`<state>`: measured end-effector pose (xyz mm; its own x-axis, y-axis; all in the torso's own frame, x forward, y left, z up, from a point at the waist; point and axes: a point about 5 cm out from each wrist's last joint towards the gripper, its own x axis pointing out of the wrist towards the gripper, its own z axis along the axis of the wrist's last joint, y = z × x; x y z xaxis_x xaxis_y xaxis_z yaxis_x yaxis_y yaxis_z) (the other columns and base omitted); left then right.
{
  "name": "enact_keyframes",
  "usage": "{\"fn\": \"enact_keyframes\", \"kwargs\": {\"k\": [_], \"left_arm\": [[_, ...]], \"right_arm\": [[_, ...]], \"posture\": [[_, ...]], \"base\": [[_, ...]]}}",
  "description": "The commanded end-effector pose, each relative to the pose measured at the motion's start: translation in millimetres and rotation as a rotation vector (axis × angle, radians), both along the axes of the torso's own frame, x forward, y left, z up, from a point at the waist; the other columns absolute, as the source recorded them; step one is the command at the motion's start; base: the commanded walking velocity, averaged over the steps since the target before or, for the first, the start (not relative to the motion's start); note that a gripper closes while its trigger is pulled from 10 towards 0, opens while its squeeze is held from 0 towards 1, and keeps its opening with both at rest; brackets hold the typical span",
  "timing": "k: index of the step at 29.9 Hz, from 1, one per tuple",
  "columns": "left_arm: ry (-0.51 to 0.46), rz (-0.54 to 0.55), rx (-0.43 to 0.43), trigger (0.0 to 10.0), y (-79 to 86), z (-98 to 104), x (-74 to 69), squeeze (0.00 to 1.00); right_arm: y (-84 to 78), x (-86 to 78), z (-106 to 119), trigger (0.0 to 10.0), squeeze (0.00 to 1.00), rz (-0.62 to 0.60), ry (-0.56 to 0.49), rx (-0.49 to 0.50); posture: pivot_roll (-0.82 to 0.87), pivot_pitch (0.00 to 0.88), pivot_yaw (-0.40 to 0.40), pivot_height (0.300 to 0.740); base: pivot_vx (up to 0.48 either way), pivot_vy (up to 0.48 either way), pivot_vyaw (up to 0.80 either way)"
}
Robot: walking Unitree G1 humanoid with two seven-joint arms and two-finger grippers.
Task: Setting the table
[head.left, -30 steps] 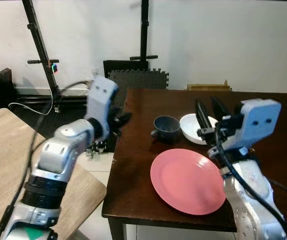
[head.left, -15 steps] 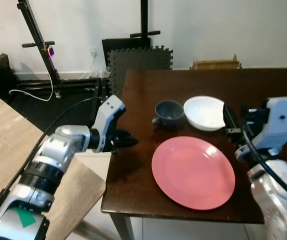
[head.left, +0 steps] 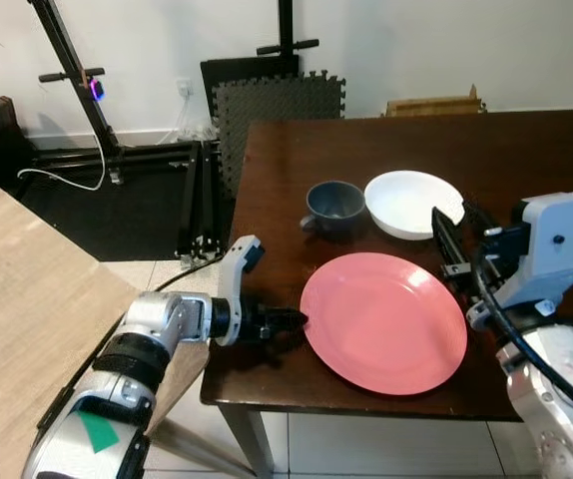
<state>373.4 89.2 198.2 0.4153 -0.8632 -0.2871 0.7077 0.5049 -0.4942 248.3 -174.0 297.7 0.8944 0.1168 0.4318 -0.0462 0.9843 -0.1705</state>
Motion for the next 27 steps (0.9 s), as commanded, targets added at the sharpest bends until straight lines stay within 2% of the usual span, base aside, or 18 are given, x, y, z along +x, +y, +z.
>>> {"fn": "enact_keyframes", "kwargs": {"k": [1,2,3,6,7,8,11,13,15,19,21,22,23,24,27], "left_arm": [[0.050,0.054,0.005,10.0,3.0,-10.0,1.2,0.00],[0.050,0.054,0.005,10.0,3.0,-10.0,1.2,0.00],[0.082,0.090,-0.031,10.0,-0.6,-12.4,2.6,0.00],[0.106,0.101,-0.064,10.0,-9.5,-15.3,2.6,0.00],[0.117,0.104,-0.079,10.0,-14.2,-16.7,2.4,0.00],[0.117,0.104,-0.079,10.0,-14.2,-16.7,2.4,0.00],[0.135,0.104,-0.102,10.0,-27.5,-20.8,1.0,0.00],[0.139,0.091,-0.109,10.0,-36.5,-22.7,-0.8,0.00],[0.146,0.084,-0.111,10.0,-44.4,-24.5,-2.3,0.00],[0.154,0.089,-0.105,10.0,-51.6,-28.7,-3.6,0.00],[0.160,0.085,-0.102,8.0,-53.8,-31.3,-4.9,0.00],[0.163,0.088,-0.093,5.3,-54.2,-33.1,-5.3,0.00],[0.167,0.093,-0.088,3.1,-54.3,-34.8,-5.6,0.00],[0.170,0.097,-0.084,0.0,-54.2,-36.3,-5.8,0.00],[0.176,0.110,-0.081,0.0,-53.2,-38.7,-5.5,0.00]], "right_arm": [[1.9,-5.5,1.6,10.0,0.00,0.013,-0.004,-0.007],[1.9,-5.5,1.6,10.0,0.00,0.013,-0.004,-0.007],[6.8,-6.6,-3.0,10.0,0.00,0.063,0.035,-0.037],[10.3,-9.0,-12.2,10.0,0.00,0.127,0.114,-0.067],[10.1,-10.6,-20.4,10.0,0.00,0.150,0.172,-0.094],[10.1,-10.6,-20.4,10.0,0.00,0.150,0.172,-0.094],[8.0,-16.2,-41.9,10.0,0.00,0.209,0.317,-0.163],[1.5,-17.9,-53.4,10.0,0.00,0.202,0.404,-0.195],[-2.2,-20.5,-59.7,10.0,0.00,0.237,0.494,-0.166],[-6.1,-21.4,-48.4,10.0,0.00,0.277,0.486,-0.122],[-5.1,-21.0,-44.3,10.0,0.00,0.300,0.467,-0.103],[-4.2,-21.2,-42.9,10.0,0.00,0.308,0.458,-0.106],[-2.7,-21.7,-41.7,10.0,0.00,0.322,0.449,-0.111],[-0.6,-23.1,-41.0,10.0,0.00,0.344,0.444,-0.115],[2.8,-26.2,-40.4,10.0,0.00,0.380,0.449,-0.118]], "posture": [[-0.12,0.264,0.170,0.740],[-0.12,0.264,0.170,0.740],[-0.13,0.277,0.175,0.740],[-0.13,0.291,0.169,0.740],[-0.13,0.296,0.166,0.740],[-0.13,0.296,0.166,0.740],[-0.13,0.302,0.160,0.740],[-0.14,0.307,0.152,0.740],[-0.14,0.308,0.151,0.740],[-0.16,0.310,0.150,0.740],[-0.16,0.310,0.150,0.740],[-0.16,0.310,0.150,0.740],[-0.16,0.309,0.150,0.740],[-0.16,0.309,0.150,0.740],[-0.16,0.309,0.148,0.740]], "base": [[0.000,0.000,0.00],[0.000,0.000,0.00],[0.000,0.000,0.00],[0.000,0.000,0.00],[0.000,0.000,0.00],[0.000,0.000,0.00],[0.000,0.000,0.00],[0.000,0.000,0.00],[0.000,0.000,0.00],[0.000,0.000,0.00],[0.000,0.000,0.00],[0.000,0.000,0.00],[0.000,0.000,0.00],[0.000,0.000,0.00],[0.000,0.000,0.00]]}}
